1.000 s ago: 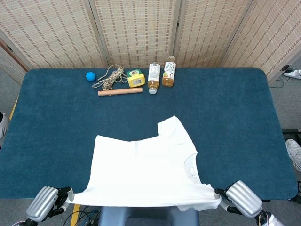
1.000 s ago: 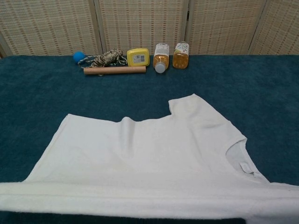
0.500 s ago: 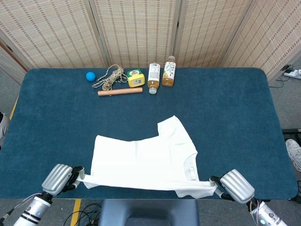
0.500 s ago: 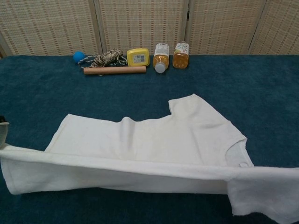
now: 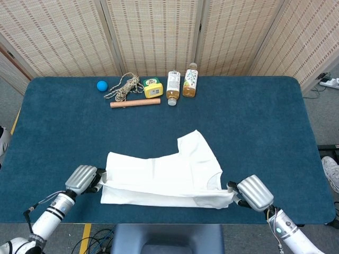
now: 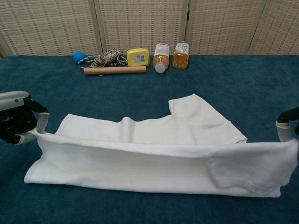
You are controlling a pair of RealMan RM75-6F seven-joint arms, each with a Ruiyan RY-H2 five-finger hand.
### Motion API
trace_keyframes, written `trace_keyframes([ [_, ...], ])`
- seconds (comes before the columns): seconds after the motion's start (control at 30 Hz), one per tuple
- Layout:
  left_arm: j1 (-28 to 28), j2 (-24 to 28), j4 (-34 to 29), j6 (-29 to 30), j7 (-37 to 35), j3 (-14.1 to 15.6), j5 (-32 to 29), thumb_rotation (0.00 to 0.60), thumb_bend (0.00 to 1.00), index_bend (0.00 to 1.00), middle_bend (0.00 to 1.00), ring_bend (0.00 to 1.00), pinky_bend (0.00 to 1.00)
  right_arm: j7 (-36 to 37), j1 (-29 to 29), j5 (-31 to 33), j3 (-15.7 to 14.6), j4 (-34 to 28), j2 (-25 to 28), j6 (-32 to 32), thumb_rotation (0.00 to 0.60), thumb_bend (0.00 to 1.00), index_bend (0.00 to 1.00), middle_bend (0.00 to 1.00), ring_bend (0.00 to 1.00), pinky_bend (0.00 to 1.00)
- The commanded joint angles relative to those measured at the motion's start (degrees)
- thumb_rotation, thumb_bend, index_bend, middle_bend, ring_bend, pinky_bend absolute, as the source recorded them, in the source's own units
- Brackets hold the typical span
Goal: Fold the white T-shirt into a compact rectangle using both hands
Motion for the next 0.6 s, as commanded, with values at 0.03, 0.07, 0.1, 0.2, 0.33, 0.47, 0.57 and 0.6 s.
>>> trace_keyframes([
  [0.03,-2.4,-0.8,1.7,-3.1,0.6,-1.3,-3.0,0.6,0.5,0.62,0.9,0.8,0.93,-1.9,0.7,1.1,1.1,0.6,-1.3,-0.9,0.6,0.62,0.74,0.93,0.95,1.0],
  [0.07,-3.1,-1.1,2.2,-4.0,1.1,-1.6,-4.0,0.6,0.49,0.62,0.9,0.8,0.93,-2.4,1.0,1.4,1.5,0.8,-1.8,-1.2,0.6,0.62,0.74,0.93,0.95,1.0],
  [0.1,-3.6,-1.4,2.6,-4.5,1.4,-1.8,-4.8,0.6,0.5,0.62,0.9,0.8,0.93,-2.6,1.1,1.7,1.7,0.9,-2.1,-1.4,0.6,0.62,0.74,0.93,0.95,1.0],
  [0.2,-5.1,-2.2,3.8,-6.0,2.5,-2.5,-7.2,0.6,0.49,0.62,0.9,0.8,0.93,-3.2,1.7,2.3,2.5,1.5,-3.1,-1.8,0.6,0.62,0.74,0.93,0.95,1.0],
  [0.33,-7.3,-3.4,5.7,-8.6,4.0,-3.2,-11.2,0.6,0.5,0.61,0.9,0.8,0.93,-4.2,2.3,3.7,3.6,2.6,-4.4,-2.5,0.6,0.62,0.74,0.93,0.95,1.0],
  [0.47,-9.7,-5.4,8.6,-10.8,5.4,-4.0,-15.5,0.6,0.49,0.61,0.9,0.8,0.93,-4.8,3.1,5.0,4.4,3.6,-5.6,-3.6,0.6,0.62,0.74,0.93,0.95,1.0],
  [0.57,-11.2,-6.7,10.5,-11.7,6.5,-4.3,-18.2,0.6,0.49,0.61,0.9,0.8,0.93,-5.1,3.6,5.6,5.0,4.4,-6.6,-3.8,0.6,0.62,0.74,0.93,0.95,1.0],
  [0.6,-11.6,-7.1,10.9,-11.9,6.9,-4.3,-19.0,0.6,0.5,0.61,0.9,0.8,0.93,-5.2,3.8,5.7,5.2,4.7,-6.9,-3.8,0.6,0.62,0.74,0.93,0.95,1.0],
])
